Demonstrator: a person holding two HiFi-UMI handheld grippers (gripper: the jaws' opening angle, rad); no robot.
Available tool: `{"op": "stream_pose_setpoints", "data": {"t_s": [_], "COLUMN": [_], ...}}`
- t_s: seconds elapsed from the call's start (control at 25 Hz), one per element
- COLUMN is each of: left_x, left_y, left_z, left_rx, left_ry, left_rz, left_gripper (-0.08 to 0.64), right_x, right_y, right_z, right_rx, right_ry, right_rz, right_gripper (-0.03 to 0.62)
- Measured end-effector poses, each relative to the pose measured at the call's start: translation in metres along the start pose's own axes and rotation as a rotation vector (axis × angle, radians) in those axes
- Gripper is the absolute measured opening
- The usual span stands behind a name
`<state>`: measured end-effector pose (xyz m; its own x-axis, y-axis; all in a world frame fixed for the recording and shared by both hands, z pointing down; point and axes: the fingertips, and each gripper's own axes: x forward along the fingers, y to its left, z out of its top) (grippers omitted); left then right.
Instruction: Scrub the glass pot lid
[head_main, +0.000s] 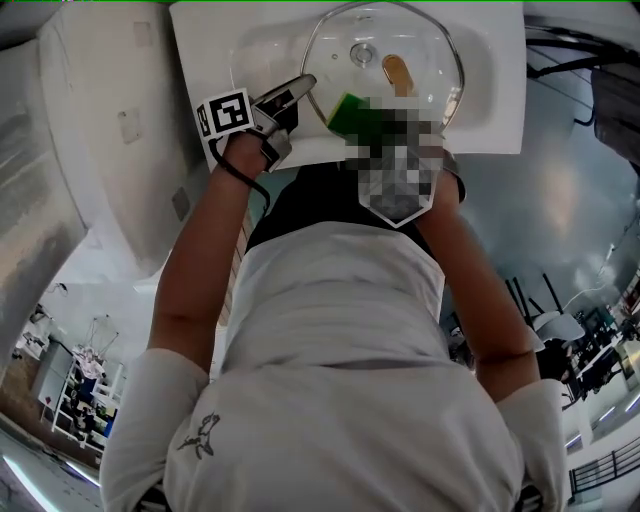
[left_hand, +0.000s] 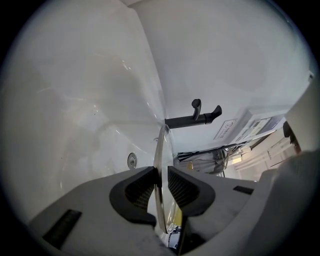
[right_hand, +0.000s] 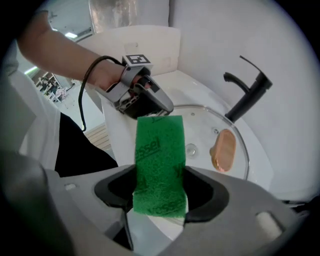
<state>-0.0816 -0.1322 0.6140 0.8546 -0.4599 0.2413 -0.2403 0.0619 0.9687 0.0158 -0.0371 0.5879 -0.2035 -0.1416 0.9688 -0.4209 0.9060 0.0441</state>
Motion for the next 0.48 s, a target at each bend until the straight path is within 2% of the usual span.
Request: {"op": "stream_pose_setpoints", "data": {"t_s": [0.16,0.32,0.48], "left_x": [0.0,0.0,0.0], "left_y": [0.0,0.0,-0.001], "left_z": [-0.001,-0.002,-0.002], "left_rx": [0.0,0.013,0.01], "left_ry": [0.013,0.035,0.038], "left_rz": [0.0,0.004,0.006], "left_gripper": [0.084,0.084,0.084], "right_x": [-0.005,-0.009,-0.013], "right_y": [0.004,-0.006,-0.025], "right_z": [-0.044,-0.093,-0.146], "right_rx": [0.046,0.155,0.245], "right_ry": [0.04,0.102,0.19], "right_rz": [0.025,0.059,0.049], "right_gripper": [0.287,0.288,0.288]}}
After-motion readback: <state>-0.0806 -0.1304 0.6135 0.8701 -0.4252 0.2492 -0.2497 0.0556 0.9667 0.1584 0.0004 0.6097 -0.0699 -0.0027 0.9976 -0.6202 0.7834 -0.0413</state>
